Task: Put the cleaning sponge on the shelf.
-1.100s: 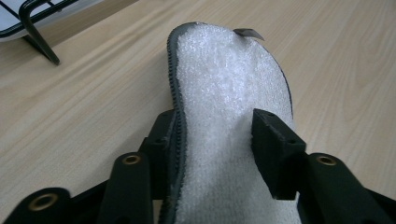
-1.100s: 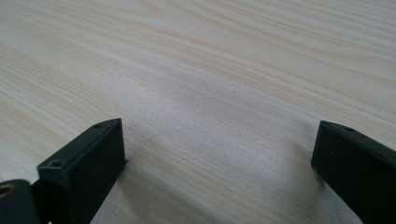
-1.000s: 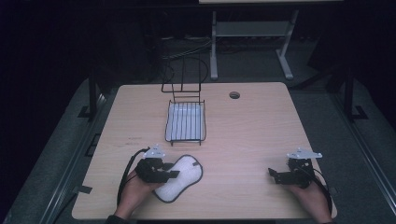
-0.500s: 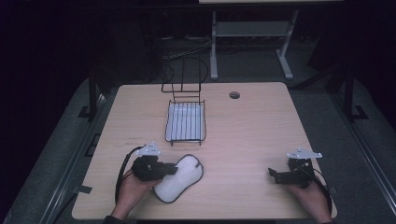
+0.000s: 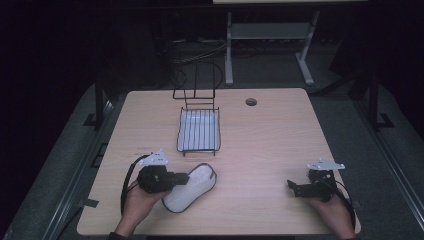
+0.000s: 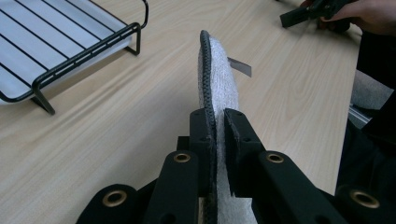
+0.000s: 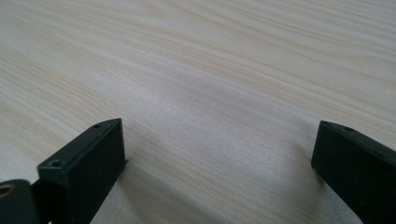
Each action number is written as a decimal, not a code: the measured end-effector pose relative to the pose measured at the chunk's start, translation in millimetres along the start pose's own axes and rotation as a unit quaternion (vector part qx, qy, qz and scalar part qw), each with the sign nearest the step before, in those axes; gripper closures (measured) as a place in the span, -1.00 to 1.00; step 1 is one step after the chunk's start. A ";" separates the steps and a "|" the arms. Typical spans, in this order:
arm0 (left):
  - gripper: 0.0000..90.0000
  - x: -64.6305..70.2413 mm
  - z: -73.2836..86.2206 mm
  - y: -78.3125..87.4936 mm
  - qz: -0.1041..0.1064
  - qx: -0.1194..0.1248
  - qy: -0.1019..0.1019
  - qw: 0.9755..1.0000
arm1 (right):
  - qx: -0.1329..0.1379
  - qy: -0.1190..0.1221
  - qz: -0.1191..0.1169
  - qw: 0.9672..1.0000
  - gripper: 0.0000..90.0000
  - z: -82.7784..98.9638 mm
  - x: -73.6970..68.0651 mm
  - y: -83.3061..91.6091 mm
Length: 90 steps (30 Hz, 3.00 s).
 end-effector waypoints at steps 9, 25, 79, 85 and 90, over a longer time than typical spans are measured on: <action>0.84 1.1 -4.8 6.0 0.001 0.010 -0.002 1.000 | 0.000 0.000 0.000 1.000 -0.95 0.0 0.0 0.0; 0.85 -1.2 -21.4 10.7 -0.001 0.022 -0.015 1.000 | 0.000 -0.001 0.001 1.000 -0.95 -0.1 0.1 -0.1; 0.85 -78.7 -94.5 -3.8 -0.023 0.065 0.006 0.998 | 0.000 -0.002 0.001 1.000 -0.95 0.0 0.0 0.0; 0.85 -88.8 -102.2 -7.1 -0.028 0.070 0.008 0.997 | 0.000 -0.001 0.001 1.000 -0.95 0.0 0.1 -0.1; 0.85 -96.8 -106.5 -11.2 -0.024 0.072 0.016 0.997 | 0.000 -0.001 0.001 1.000 -0.95 -0.1 0.1 -0.1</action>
Point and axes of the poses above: each handheld gripper's, and its own axes: y roughly backward along the jaws, z roughly out of its underside, x roughly to its right, the point moved 8 cm from there along -y, roughly forward along the jaws, and after that the axes turned 13 degrees about -z, right-handed, at the moved point
